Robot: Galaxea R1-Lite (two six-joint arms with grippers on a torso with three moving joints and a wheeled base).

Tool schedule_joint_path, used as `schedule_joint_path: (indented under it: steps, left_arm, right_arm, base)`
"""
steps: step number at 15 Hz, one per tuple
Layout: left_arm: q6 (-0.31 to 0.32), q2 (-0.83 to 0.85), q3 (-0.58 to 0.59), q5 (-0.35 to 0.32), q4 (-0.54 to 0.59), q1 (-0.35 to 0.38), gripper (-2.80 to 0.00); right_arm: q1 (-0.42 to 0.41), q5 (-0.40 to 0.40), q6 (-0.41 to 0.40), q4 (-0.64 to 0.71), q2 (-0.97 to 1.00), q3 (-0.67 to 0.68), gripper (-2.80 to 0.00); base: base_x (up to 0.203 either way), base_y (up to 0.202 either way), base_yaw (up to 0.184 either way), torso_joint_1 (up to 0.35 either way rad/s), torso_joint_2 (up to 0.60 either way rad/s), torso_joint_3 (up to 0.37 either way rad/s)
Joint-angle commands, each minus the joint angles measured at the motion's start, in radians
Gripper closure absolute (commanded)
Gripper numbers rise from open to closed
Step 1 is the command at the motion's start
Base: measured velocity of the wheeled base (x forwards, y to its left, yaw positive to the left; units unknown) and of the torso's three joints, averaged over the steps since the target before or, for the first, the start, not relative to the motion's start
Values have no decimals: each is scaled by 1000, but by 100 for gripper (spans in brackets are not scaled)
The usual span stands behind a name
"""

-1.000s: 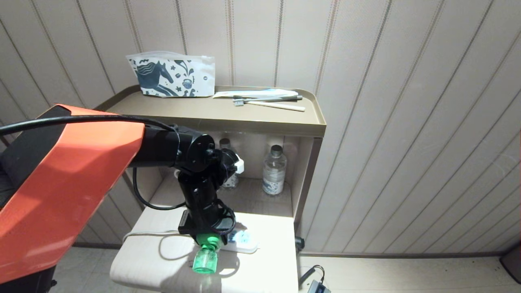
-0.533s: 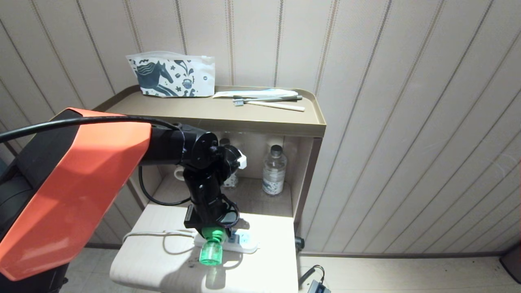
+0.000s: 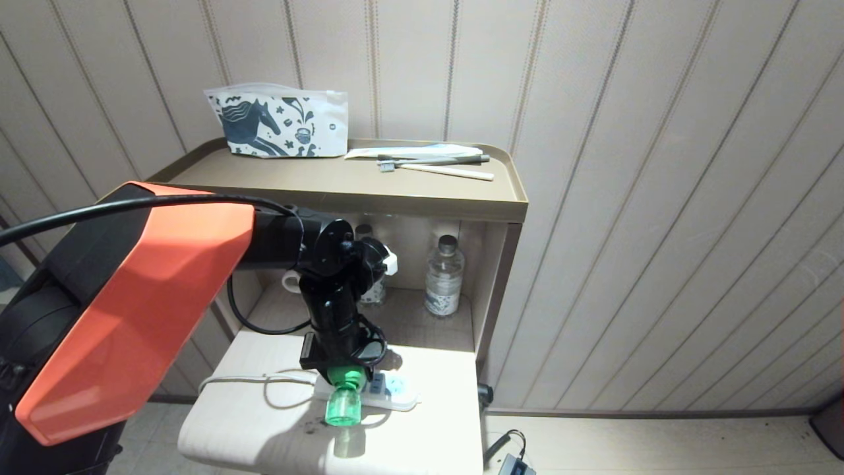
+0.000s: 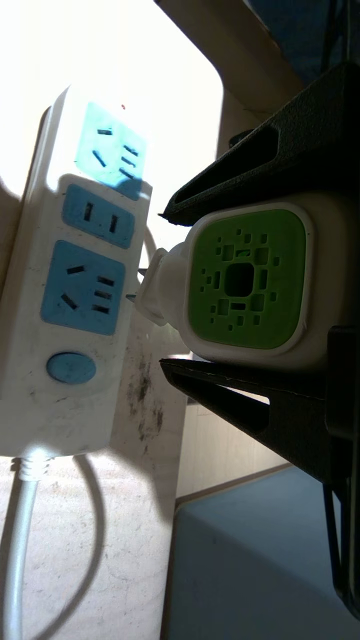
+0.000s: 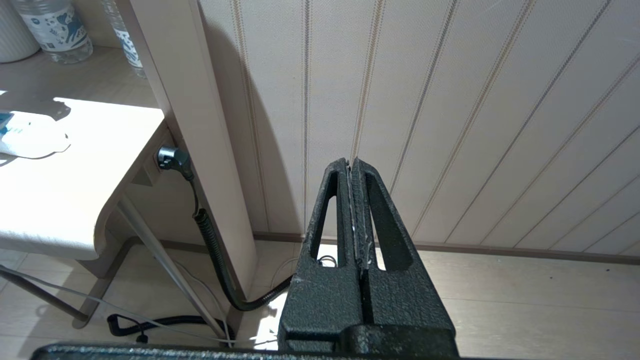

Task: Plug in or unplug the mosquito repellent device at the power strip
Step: Insert the plug into the socket

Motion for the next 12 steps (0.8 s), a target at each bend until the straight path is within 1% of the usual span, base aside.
schedule_joint_path:
  steps: [1, 8, 12]
  left_arm:
    - [-7, 10, -5, 20, -5, 4, 0]
    - [-13, 24, -14, 26, -1, 4, 0]
    - [-14, 32, 4, 21, -5, 5, 0]
  right_arm:
    - [-1, 0, 0, 0, 1, 0, 0]
    - [-1, 0, 0, 0, 1, 0, 0]
    - [0, 0, 0, 0, 1, 0, 0]
  base:
    - [0, 0, 0, 0, 0, 0]
    - [0, 0, 0, 0, 0, 0]
    - [0, 0, 0, 0, 0, 0]
